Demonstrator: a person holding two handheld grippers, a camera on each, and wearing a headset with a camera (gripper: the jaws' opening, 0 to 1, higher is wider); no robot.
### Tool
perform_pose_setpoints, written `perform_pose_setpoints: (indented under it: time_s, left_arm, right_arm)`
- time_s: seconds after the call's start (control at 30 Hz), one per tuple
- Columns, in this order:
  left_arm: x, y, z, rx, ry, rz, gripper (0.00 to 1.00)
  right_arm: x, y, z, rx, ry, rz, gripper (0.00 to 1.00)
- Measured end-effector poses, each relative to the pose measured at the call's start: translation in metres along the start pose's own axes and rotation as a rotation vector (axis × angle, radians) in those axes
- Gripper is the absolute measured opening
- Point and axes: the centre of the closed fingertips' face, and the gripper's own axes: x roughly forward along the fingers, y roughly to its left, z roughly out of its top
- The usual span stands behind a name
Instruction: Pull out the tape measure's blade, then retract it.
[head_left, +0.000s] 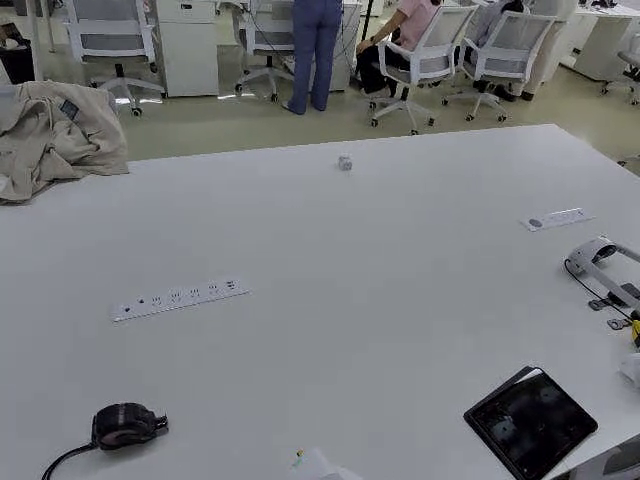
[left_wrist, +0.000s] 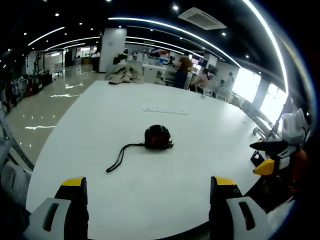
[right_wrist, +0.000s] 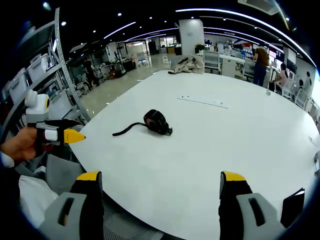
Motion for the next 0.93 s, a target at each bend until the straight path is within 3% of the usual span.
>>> perform_pose_setpoints:
  time_s: [0.43, 0.93]
  left_arm:
    - [0.0019, -0.0101, 0.0016, 0.007, 0.006, -0.016, 1.0]
    - [-0.0018, -0.0106, 0.0016, 0.0, 0.008, -0.014, 1.0]
  right_arm:
    - [-0.0038, -0.0036, -0.0025, 0.004, -0.002, -0.014, 1.0]
    - [-0.0045, -0.0034, 0.0007, -0.009, -0.005, -0.021, 1.0]
